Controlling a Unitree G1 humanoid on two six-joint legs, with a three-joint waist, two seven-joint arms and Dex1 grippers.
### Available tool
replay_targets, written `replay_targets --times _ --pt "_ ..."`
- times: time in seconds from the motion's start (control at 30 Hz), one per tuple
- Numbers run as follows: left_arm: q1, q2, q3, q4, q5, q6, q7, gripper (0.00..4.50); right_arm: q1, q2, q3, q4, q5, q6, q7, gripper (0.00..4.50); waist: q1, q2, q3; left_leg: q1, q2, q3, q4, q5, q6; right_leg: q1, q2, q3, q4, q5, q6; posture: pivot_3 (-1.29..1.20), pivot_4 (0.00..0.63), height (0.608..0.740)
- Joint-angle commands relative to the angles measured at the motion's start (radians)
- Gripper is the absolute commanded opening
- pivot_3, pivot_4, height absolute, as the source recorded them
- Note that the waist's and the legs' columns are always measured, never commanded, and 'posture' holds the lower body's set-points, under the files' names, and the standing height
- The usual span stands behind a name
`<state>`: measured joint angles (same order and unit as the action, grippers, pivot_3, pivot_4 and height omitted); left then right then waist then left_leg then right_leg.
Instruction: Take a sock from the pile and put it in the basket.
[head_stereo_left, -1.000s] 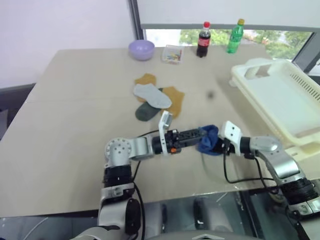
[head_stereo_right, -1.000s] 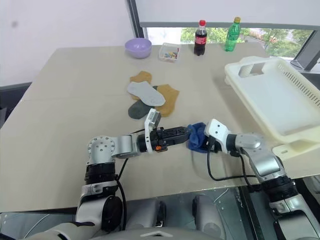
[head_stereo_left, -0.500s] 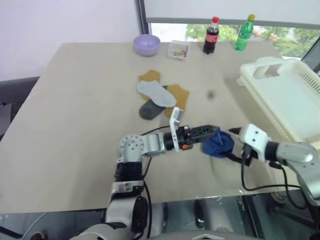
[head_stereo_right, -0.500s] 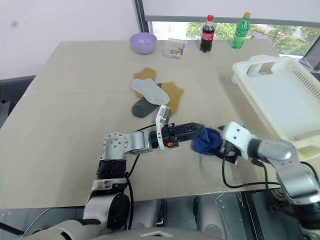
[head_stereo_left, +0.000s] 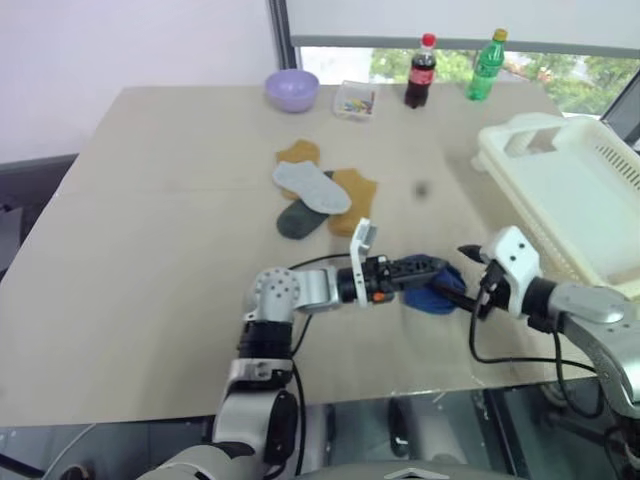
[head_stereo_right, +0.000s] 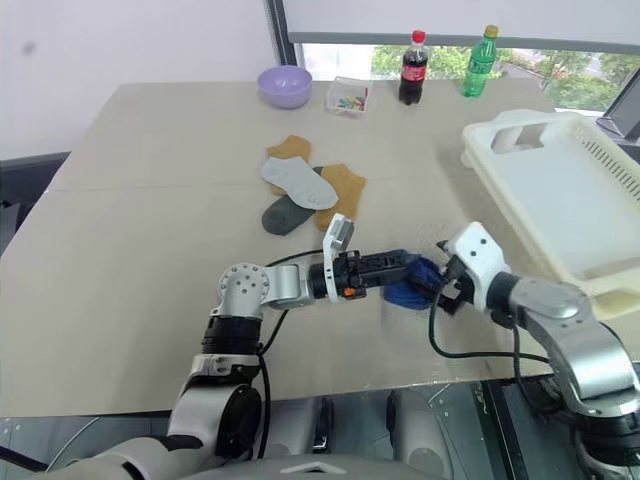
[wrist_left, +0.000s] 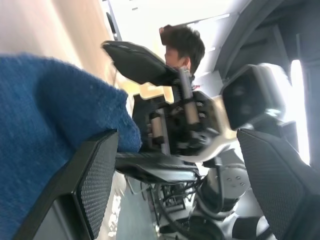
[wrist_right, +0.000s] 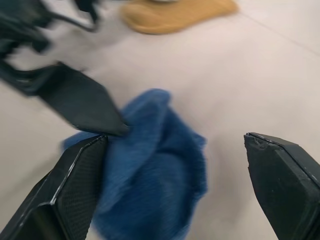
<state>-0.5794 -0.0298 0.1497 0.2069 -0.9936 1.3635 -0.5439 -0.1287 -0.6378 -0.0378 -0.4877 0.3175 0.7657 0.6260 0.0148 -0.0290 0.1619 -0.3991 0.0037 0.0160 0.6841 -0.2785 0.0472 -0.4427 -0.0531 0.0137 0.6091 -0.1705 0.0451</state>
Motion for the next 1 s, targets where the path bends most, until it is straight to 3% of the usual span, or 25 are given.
replay_targets --times 0.03,0.2,0.3,0.43,0.53,0.63,0.8,0.9,1.0 --pt "-0.001 0.007 0.008 -0.067 -0.049 -0.001 -0.045 4.06 -0.001 -0.008 -0.032 0.027 -0.005 0.018 -0.027 4.46 -0.001 0.000 0.000 0.000 0.000 0.000 0.000 0.000 0.000 0.000 0.000 0.000 0.000 0.000 0.000 0.00 0.150 0.735" --pt "0.017 0.072 0.031 -0.127 -0.088 -0.019 -0.119 4.06 0.001 0.018 -0.073 0.047 0.057 0.086 -0.045 4.46 -0.004 0.000 0.000 0.000 0.000 0.000 0.000 0.000 0.000 -0.001 0.001 0.000 0.000 0.000 0.000 0.00 0.150 0.735" --pt "0.027 0.117 0.004 -0.121 -0.043 -0.052 -0.127 4.06 0.004 0.057 -0.107 0.040 0.151 0.182 -0.037 4.46 -0.003 0.000 0.000 0.000 0.001 0.000 0.000 0.000 0.000 -0.001 0.002 0.000 0.001 0.000 0.000 0.00 0.150 0.735" --pt "0.075 0.221 -0.174 -0.158 0.117 -0.180 -0.202 4.06 0.018 0.136 -0.147 0.052 0.280 0.302 -0.046 4.46 -0.003 0.001 0.000 0.001 0.001 0.000 0.000 0.000 0.000 0.000 0.002 0.000 0.001 0.000 0.000 0.00 0.150 0.735" --pt "0.101 0.258 -0.267 -0.171 0.201 -0.287 -0.265 4.06 0.016 0.192 -0.160 0.093 0.321 0.339 -0.072 3.61 -0.003 0.001 0.000 0.001 0.001 0.001 0.000 0.000 0.000 0.000 0.002 0.001 0.001 0.000 0.000 0.00 0.150 0.735" --pt "0.128 0.308 -0.378 -0.199 0.301 -0.399 -0.333 4.06 0.019 0.253 -0.178 0.118 0.375 0.371 -0.084 2.27 -0.003 0.001 0.000 0.001 0.002 0.001 0.000 0.000 0.000 0.000 0.001 0.001 0.001 0.000 0.000 0.00 0.150 0.735" --pt "0.135 0.305 -0.368 -0.185 0.318 -0.436 -0.344 4.06 0.011 0.296 -0.222 0.137 0.436 0.392 -0.111 0.10 -0.003 0.004 -0.002 0.002 0.003 0.001 0.000 0.000 0.000 0.000 0.002 0.001 0.002 0.000 0.000 0.00 0.150 0.735" --pt "0.137 0.304 -0.345 -0.186 0.333 -0.464 -0.325 4.06 0.010 0.292 -0.248 0.136 0.457 0.396 -0.128 0.04 -0.004 0.004 -0.002 0.002 0.003 0.001 0.000 0.000 0.000 0.000 0.002 0.001 0.002 0.000 0.000 0.00 0.150 0.735" --pt "0.146 0.290 -0.309 -0.199 0.436 -0.694 -0.285 4.06 0.003 0.271 -0.263 0.106 0.456 0.372 -0.155 0.04 -0.003 0.004 -0.002 0.002 0.003 0.001 0.000 0.000 0.000 0.000 0.002 0.001 0.002 0.000 0.000 0.00 0.150 0.735"
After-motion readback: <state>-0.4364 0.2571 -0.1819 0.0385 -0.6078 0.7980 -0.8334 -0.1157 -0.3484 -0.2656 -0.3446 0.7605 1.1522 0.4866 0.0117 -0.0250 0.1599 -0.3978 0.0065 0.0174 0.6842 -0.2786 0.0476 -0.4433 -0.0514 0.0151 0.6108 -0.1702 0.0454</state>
